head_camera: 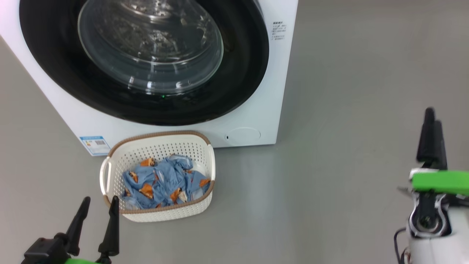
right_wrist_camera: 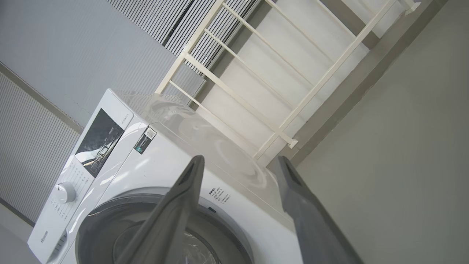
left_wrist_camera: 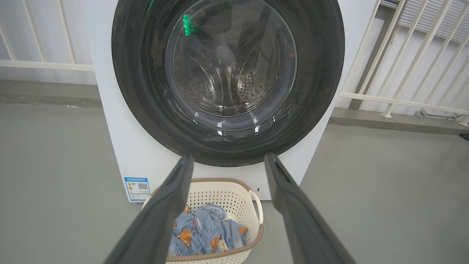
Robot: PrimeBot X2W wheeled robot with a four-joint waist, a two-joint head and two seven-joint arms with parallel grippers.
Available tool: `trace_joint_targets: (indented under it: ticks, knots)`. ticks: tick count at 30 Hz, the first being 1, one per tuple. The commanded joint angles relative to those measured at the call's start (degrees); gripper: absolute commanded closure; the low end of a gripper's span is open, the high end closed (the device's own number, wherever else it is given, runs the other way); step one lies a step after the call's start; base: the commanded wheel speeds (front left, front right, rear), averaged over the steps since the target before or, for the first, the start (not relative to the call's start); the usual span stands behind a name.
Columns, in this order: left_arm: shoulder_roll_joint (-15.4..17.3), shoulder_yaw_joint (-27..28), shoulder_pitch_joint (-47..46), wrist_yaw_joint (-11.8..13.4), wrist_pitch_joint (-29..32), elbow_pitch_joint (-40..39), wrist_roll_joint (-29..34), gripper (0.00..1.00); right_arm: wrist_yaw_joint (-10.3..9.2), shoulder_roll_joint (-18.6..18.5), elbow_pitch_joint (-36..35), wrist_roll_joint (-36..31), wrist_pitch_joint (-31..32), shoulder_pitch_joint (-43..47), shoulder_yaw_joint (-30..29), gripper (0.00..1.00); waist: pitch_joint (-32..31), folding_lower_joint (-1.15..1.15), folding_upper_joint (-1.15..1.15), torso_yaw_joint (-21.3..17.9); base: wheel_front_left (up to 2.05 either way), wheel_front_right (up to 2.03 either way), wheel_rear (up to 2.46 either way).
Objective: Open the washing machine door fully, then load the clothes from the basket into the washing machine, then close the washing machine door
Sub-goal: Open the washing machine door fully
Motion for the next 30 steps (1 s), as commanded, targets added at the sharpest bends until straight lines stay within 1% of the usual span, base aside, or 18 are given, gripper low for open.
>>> trace_joint_targets:
  ticks: [1, 2, 6, 10, 11, 16, 22, 24, 25, 30]
  knots:
    - [1.1, 1.76, -2.48, -0.18, -0.52, -1.78, 0.61, 0.0, -0.06, -0.19, -1.09, 1.6, 0.6, -3.06, 0.84, 0.91, 0.9, 0.0, 0.0, 0.35, 0.0, 0.0, 0.0]
    - [1.11, 1.69, -2.64, -0.18, -0.52, -1.93, 0.58, 0.0, -0.06, -0.19, -0.62, 3.28, 1.29, -4.07, 0.27, 1.0, 1.32, 0.0, 0.0, 0.45, 0.0, 0.0, 0.0]
    - [1.24, 1.44, -3.49, -0.18, -0.52, -2.7, 0.44, 0.0, -0.06, -0.57, 1.01, 8.74, 4.57, -8.32, -1.92, 1.0, 3.4, 0.0, 0.0, 0.97, 0.0, 0.0, 0.0]
    - [1.48, 1.07, -4.43, -0.18, -0.52, -3.46, 0.16, 0.0, -0.06, -1.2, 3.16, 13.64, 9.46, -12.99, -3.54, 1.0, 6.05, 0.0, 0.0, 1.42, 0.0, 0.0, 0.0]
    - [1.65, 0.72, -5.12, -0.18, -0.52, -3.86, -0.03, 0.0, -0.06, -1.61, 4.43, 15.72, 12.74, -15.73, -4.02, 1.0, 7.51, 0.0, 0.0, 1.67, 0.0, 0.0, 0.0]
    - [2.02, 0.09, -7.05, -0.18, -0.52, -4.79, -0.58, 0.0, -0.06, -2.82, 8.15, 19.63, 22.63, -23.19, -4.61, 1.0, 10.97, 0.0, 0.0, 2.28, 0.0, 0.0, 0.0]
    - [2.25, -0.26, -9.46, -0.18, -0.52, -6.08, -1.04, 0.0, -0.06, -4.11, 11.92, 20.99, 31.62, -32.01, -5.4, 1.0, 14.77, 0.0, 0.0, 3.13, 0.0, 0.0, 0.0]
    - [2.29, -0.25, -10.25, -0.18, -0.52, -6.56, -1.13, 0.0, -0.06, -4.3, 13.13, 20.57, 34.15, -34.68, -5.3, 1.0, 15.95, 0.0, 0.0, 3.41, 0.0, 0.0, 0.0]
    - [2.29, -0.25, -10.25, -0.18, -0.52, -6.56, -1.13, 0.0, -0.06, -4.3, 13.13, 20.57, 34.15, -34.68, -5.3, 1.0, 15.95, 0.0, 0.0, 3.41, 0.0, 0.0, 0.0]
    - [2.24, 0.35, -12.01, -0.18, -0.52, -7.82, -1.4, 0.0, -0.06, -3.92, 15.68, 18.92, 40.23, -40.75, -4.68, 1.0, 18.59, 0.0, 0.0, 3.97, 0.0, 0.0, 0.0]
